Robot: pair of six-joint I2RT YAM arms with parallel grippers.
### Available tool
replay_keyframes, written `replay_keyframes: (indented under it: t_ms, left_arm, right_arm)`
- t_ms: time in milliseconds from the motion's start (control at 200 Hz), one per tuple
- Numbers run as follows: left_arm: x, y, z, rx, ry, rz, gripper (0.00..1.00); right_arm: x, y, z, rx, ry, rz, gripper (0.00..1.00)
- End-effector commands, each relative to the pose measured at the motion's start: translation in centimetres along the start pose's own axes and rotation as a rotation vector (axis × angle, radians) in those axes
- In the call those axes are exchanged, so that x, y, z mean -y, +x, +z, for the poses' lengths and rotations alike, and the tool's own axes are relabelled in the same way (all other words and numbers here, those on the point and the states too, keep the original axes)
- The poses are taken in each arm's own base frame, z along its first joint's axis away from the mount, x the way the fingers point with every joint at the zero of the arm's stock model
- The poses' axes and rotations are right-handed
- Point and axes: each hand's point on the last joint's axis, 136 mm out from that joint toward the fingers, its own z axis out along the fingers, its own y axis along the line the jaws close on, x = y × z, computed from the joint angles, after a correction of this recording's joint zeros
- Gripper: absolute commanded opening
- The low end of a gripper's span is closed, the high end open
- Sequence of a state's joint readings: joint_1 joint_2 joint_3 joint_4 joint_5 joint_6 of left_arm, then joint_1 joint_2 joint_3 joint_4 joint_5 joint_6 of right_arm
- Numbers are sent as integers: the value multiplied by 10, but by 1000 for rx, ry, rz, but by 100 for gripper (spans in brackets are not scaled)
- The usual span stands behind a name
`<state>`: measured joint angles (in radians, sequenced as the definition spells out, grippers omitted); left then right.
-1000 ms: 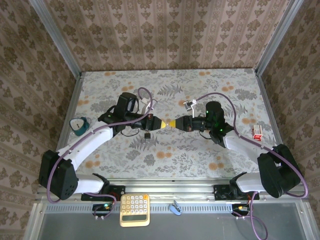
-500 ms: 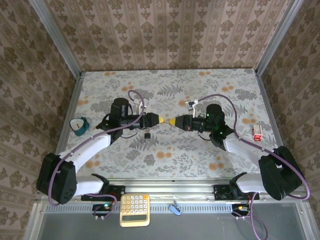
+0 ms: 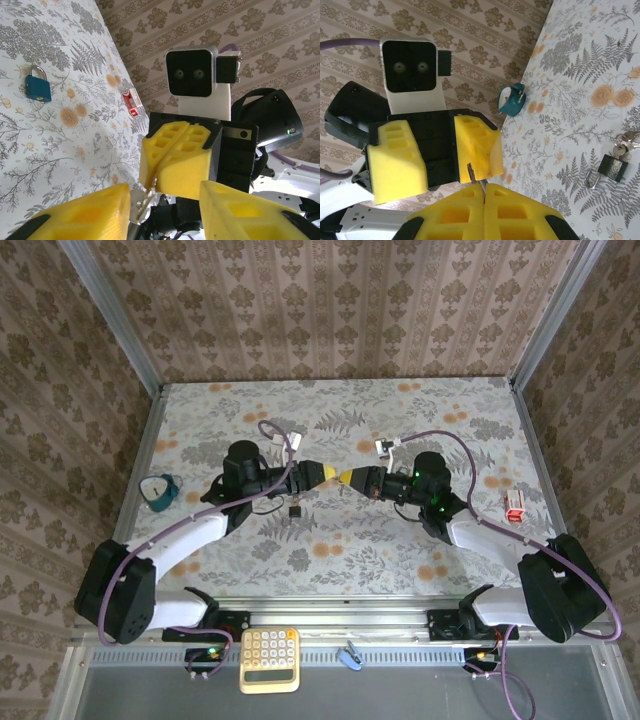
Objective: Unlock with the key
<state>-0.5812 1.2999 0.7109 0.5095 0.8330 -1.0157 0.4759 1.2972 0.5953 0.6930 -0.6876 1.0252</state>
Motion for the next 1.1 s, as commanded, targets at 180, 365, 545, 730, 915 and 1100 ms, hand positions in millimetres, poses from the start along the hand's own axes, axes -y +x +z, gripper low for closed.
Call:
replay_keyframes:
  t_ms: [180,365,545,730,915,1100]
  left_arm:
    - [14,-7,4,15,51,33,1]
    - [14,-6,4,11,49,40,0]
    - [15,-3,5,-7,48,48,0]
    - [16,1,8,-24,52,49,0]
    - [11,0,8,-19,33,47,0]
    - [9,-1,7,-15,25,42,0]
  right_arm:
    - [-10,-3,-2,32,-29,-23,0]
    - [-11,3,0,-7,-38,-28,0]
    - [-15,3,-1,-10,-42,-38,17]
    - [-19,1,-2,-10,-53,-53,0]
    - [-21,5,-2,-30,-63,-60,0]
    - [-20,8,-4,-36,-49,-73,0]
